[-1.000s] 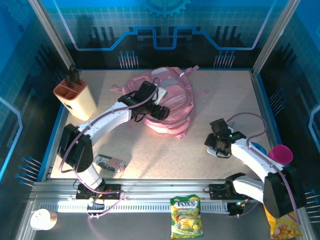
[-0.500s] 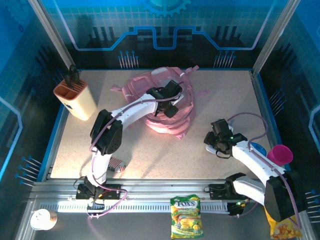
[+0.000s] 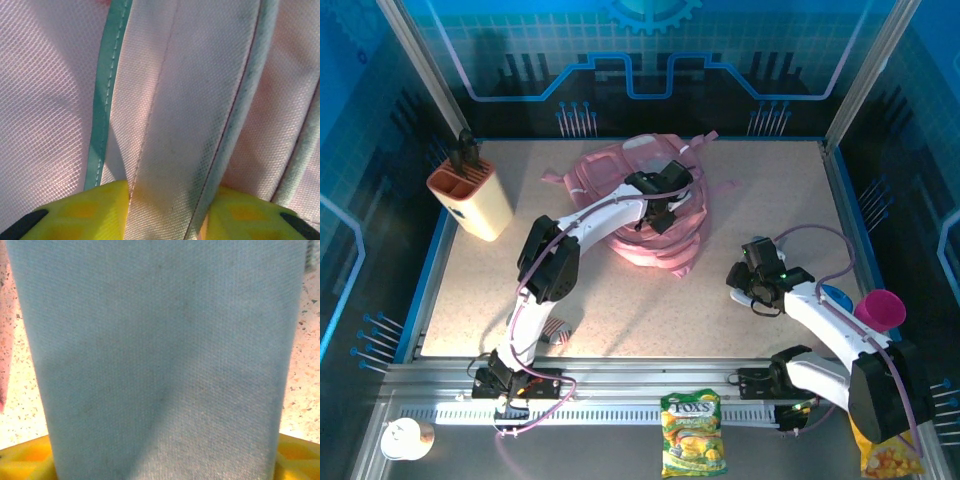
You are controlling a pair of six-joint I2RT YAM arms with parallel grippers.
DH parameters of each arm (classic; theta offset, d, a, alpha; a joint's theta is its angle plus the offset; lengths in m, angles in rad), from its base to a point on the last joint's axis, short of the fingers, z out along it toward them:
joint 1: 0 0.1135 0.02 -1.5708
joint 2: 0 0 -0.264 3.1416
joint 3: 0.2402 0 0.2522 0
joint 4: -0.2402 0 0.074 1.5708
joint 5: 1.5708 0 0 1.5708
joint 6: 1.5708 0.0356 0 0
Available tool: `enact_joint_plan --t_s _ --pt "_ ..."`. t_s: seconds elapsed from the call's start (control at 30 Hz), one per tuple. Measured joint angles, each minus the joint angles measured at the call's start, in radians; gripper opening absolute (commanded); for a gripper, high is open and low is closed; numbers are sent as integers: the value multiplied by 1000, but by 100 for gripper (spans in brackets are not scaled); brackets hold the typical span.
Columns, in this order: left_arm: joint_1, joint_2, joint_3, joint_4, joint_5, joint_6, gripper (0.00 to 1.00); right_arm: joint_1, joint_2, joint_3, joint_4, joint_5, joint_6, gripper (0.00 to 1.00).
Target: Pack books, pencil case, and school supplies into a backpack
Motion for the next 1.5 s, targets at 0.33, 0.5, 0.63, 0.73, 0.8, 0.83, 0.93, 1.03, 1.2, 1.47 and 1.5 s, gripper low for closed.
enact_joint_plan --t_s 0.33,0.5,0.63,0.73,0.8,0.83,0.93,1.03,1.2,1.47,1.5 --pt "-15 -30 -23 28 -63 -8 0 0 -2 0 10 -3 -19 72" --pt "-8 -163 -126 112 -74 -13 0 0 -48 0 39 -23 -57 72" --pt "5 -261 -172 152 -75 -35 0 0 -92 2 85 -58 -93 72" --pt "6 -317 -205 173 -70 -58 0 2 -93 16 118 -103 -119 72" --pt "6 -349 -229 190 -55 -71 0 12 -80 37 140 -135 -133 72" --pt "6 -364 -241 200 -44 -81 0 24 -66 51 155 -151 -139 72" --pt "5 -404 -273 223 -8 -100 0 80 -4 100 200 -201 -150 72" --pt "5 -426 -280 242 24 -118 0 137 79 159 245 -248 -149 72" --pt "4 -449 -283 275 55 -148 0 180 211 248 318 -324 -115 72" --pt "3 -454 -283 332 81 -201 0 183 451 461 350 -349 -5 72" --pt "3 -454 -283 340 81 -210 0 183 482 490 351 -349 8 72"
